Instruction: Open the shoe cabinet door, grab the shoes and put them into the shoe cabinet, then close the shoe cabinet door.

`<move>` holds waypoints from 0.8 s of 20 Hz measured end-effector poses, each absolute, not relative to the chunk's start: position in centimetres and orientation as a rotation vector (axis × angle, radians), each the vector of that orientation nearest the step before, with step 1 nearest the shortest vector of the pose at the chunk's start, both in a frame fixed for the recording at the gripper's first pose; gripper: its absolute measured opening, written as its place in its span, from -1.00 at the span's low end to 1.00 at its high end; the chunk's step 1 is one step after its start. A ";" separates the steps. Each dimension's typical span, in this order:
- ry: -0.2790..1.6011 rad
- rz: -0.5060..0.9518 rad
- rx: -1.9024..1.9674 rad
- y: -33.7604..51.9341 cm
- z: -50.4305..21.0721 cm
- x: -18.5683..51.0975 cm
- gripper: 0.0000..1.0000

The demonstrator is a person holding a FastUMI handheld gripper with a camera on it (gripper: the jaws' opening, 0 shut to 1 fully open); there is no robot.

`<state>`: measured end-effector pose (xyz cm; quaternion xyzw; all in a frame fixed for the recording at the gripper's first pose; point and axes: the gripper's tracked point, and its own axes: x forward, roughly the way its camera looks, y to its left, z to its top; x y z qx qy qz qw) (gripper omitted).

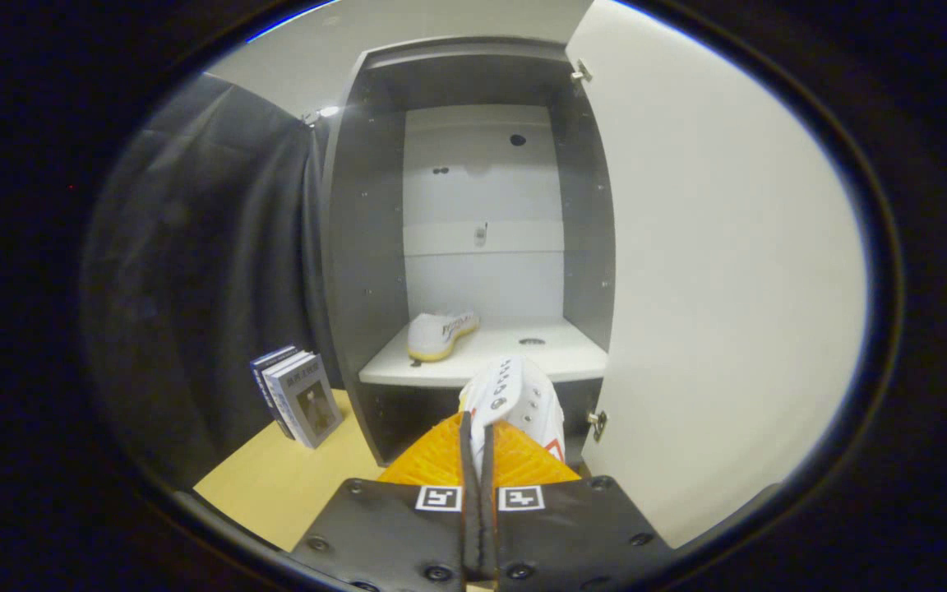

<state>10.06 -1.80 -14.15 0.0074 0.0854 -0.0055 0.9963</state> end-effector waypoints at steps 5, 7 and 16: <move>0.135 0.021 -0.034 -3.0 -11.4 16.5 -0.96; 0.126 0.014 -0.056 -3.7 -10.7 19.9 -0.96; 0.154 -0.022 -0.076 -6.3 -11.8 34.6 -0.96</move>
